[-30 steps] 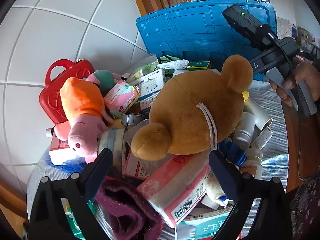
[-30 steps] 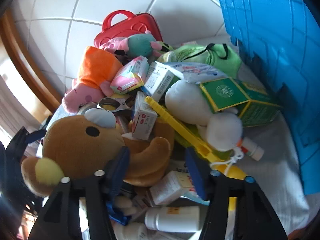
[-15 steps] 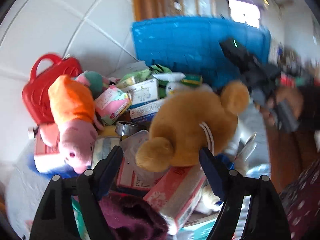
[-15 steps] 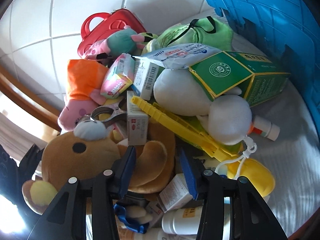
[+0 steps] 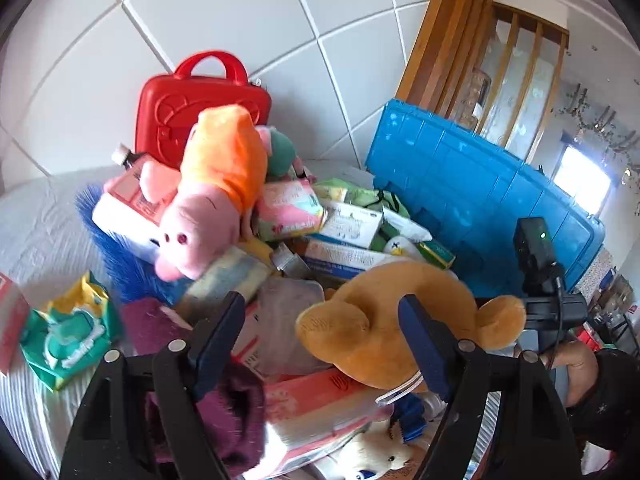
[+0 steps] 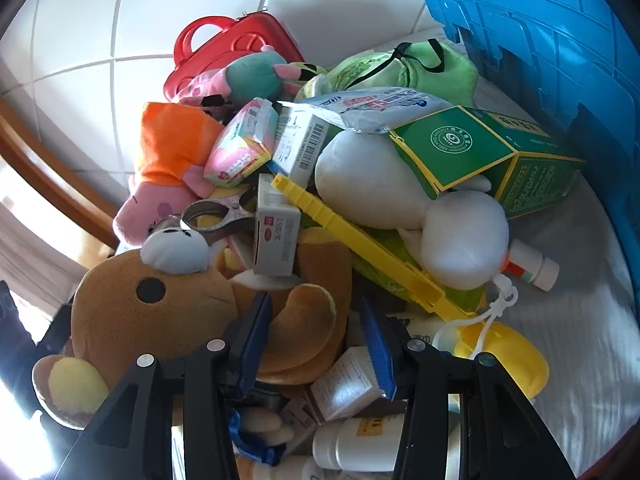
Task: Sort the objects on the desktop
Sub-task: 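Grasp the brown teddy bear with the left tool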
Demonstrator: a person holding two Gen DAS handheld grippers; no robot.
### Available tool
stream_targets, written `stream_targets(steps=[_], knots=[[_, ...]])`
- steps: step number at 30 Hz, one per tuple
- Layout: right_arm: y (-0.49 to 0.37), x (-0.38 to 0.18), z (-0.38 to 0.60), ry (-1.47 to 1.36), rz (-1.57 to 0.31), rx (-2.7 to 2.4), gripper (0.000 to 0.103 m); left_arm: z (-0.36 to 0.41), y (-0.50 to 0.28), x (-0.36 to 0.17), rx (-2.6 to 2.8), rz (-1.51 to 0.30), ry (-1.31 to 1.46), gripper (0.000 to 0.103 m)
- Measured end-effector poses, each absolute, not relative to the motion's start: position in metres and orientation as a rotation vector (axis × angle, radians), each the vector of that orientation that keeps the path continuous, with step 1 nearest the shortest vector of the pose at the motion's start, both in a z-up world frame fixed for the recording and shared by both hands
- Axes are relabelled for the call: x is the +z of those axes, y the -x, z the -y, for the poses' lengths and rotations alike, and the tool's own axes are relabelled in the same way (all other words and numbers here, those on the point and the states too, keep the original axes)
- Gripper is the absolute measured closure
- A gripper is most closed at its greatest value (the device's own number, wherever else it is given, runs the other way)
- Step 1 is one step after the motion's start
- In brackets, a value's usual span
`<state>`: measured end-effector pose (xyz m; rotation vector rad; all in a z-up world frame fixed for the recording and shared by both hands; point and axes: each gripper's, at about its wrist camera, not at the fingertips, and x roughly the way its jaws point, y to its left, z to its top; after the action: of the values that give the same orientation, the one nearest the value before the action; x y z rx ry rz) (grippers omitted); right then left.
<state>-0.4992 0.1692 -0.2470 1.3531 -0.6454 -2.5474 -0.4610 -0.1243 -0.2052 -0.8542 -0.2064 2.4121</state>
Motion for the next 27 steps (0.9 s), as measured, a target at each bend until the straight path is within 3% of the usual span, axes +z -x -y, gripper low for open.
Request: stream_targets(steps=[8,11,16,18,20,24,27], knots=[[0.5,-0.254,-0.173,-1.323,0.769,-2.516,0.058,0.128,0.471,-0.222,2.35,0.472,0.916,0.024],[0.5,-0.262,-0.181,-1.322,0.884,-2.473,0.059,0.122,0.466,-0.221,2.346,0.443,0.926,0.024],[0.504,-0.28,-0.198,-1.312,1.165,-2.319,0.075,0.107,0.459,-0.219,2.258,0.357,0.933,0.032],[0.506,-0.277,-0.197,-1.309,1.134,-2.323,0.081,0.104,0.458,-0.218,2.213,0.365,0.921,0.053],[0.507,-0.27,-0.194,-1.307,1.084,-2.349,0.085,0.102,0.455,-0.217,2.22,0.344,0.924,0.055],[0.499,-0.246,-0.175,-1.279,0.816,-2.465,0.087,0.104,0.449,-0.21,2.242,0.259,0.945,0.062],[0.491,-0.239,-0.172,-1.25,0.759,-2.494,0.087,0.105,0.443,-0.202,2.274,0.159,0.958,0.07]])
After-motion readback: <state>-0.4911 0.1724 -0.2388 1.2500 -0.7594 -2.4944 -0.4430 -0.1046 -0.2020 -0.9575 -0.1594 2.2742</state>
